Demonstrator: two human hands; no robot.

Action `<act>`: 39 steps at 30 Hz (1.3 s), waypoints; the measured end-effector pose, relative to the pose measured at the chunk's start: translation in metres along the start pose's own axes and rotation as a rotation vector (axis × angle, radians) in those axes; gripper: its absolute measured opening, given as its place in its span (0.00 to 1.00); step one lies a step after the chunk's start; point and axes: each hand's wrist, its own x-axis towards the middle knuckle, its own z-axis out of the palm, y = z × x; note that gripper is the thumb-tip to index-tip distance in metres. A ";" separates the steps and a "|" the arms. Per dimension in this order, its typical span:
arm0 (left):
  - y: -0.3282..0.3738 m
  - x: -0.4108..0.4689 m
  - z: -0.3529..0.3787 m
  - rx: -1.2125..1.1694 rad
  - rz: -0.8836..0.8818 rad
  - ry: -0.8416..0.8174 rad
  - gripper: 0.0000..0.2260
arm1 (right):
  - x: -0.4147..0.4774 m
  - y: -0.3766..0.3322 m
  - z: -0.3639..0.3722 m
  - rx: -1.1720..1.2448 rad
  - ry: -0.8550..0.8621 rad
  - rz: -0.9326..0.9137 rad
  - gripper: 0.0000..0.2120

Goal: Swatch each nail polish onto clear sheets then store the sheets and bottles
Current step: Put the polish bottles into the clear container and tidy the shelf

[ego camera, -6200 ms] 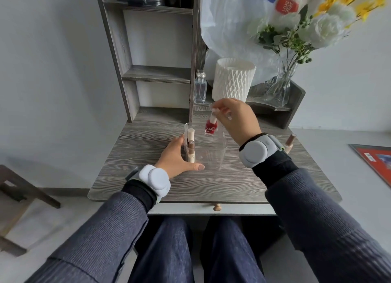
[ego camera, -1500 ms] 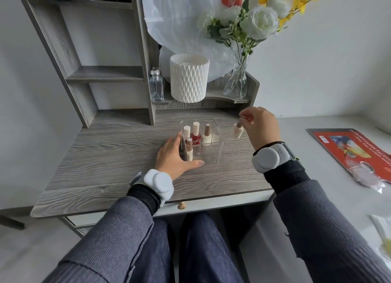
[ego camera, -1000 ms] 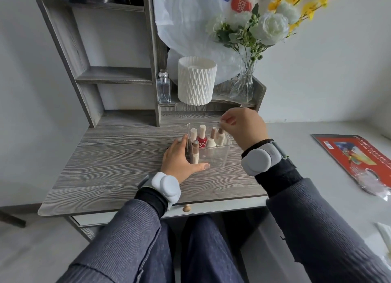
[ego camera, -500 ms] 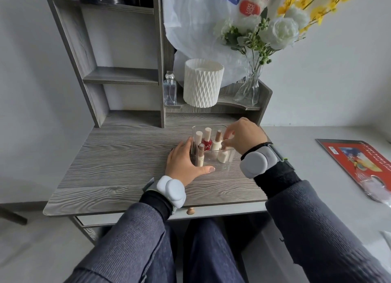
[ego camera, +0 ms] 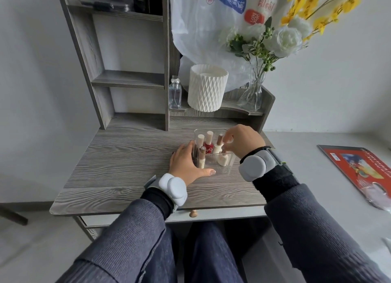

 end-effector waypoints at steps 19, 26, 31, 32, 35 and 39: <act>0.018 0.007 -0.109 0.154 -0.189 -0.289 0.38 | 0.022 -0.060 -0.012 0.149 0.275 -0.184 0.09; 0.033 0.015 -0.163 0.047 -0.144 -0.153 0.35 | 0.031 -0.092 -0.028 0.163 0.288 -0.225 0.10; 0.046 0.026 -0.196 0.078 -0.099 -0.026 0.32 | 0.041 -0.119 -0.044 0.164 0.292 -0.256 0.11; 0.048 0.029 -0.203 0.075 -0.088 -0.002 0.31 | 0.043 -0.126 -0.047 0.155 0.300 -0.265 0.11; 0.053 0.037 -0.223 0.097 -0.064 0.042 0.29 | 0.050 -0.144 -0.058 0.148 0.309 -0.288 0.10; 0.062 0.047 -0.251 0.146 -0.021 0.129 0.24 | 0.069 -0.169 -0.072 0.137 0.313 -0.332 0.10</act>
